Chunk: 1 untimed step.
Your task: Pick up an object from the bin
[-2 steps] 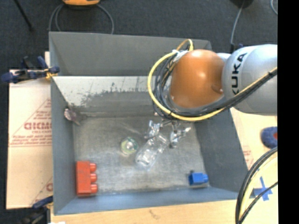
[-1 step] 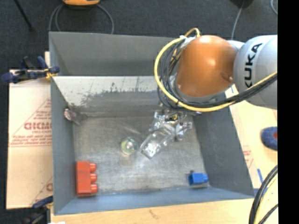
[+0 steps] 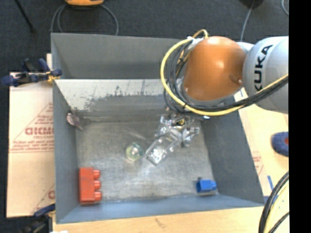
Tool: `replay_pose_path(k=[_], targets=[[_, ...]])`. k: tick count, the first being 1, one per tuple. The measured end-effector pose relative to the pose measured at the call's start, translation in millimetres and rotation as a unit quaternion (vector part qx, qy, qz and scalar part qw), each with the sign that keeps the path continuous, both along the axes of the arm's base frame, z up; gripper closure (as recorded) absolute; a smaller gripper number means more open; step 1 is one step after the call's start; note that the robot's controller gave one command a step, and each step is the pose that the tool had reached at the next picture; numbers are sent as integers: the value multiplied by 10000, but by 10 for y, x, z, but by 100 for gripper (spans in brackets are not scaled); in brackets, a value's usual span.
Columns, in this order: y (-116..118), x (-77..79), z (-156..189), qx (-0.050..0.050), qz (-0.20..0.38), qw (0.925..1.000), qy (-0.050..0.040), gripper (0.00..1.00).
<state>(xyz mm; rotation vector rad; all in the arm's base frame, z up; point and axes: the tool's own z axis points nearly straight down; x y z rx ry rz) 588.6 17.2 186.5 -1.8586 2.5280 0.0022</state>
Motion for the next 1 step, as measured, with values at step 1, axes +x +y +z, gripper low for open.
replay_pose_path(k=[1], targets=[[-1,5,17,3,-29,10000,-5,100]])
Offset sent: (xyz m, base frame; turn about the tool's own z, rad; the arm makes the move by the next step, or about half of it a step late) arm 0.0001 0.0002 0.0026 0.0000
